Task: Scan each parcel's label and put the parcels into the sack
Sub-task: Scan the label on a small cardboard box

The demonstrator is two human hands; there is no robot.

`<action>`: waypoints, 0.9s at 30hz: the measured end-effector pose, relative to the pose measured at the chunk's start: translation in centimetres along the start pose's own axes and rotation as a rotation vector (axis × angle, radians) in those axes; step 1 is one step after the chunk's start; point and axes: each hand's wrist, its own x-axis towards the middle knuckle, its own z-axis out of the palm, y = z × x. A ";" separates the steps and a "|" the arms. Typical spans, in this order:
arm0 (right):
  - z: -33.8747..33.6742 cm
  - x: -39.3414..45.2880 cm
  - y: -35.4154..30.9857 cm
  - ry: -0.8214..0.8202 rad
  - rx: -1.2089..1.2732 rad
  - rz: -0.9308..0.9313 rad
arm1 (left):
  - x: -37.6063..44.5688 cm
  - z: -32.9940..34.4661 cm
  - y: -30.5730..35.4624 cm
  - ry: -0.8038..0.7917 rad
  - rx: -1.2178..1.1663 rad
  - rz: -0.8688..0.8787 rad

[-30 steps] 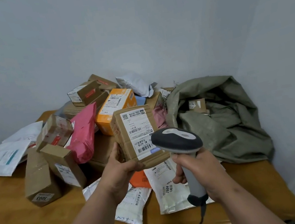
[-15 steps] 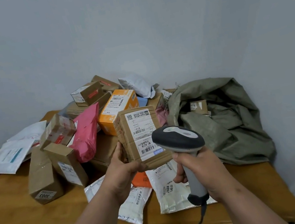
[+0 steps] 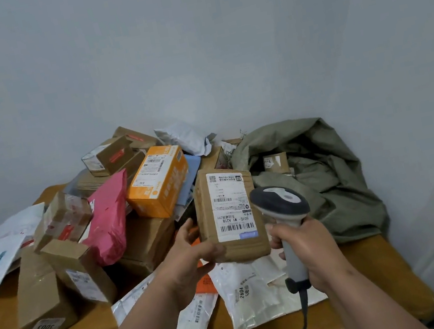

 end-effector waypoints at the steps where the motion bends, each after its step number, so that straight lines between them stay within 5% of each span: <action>1: -0.3 0.3 0.3 0.022 0.024 0.007 | 0.5 0.5 0.2 -0.021 0.031 -0.014; 11: -8.8 5.7 2.1 0.209 0.196 0.095 | 8.5 10.8 1.3 -0.124 0.224 -0.128; 20: -20.2 20.1 1.2 0.246 0.304 0.186 | 23.0 25.2 2.0 -0.094 0.307 -0.256; 27: -23.5 32.3 1.1 0.193 0.276 0.206 | 33.5 29.6 1.9 0.016 0.335 -0.283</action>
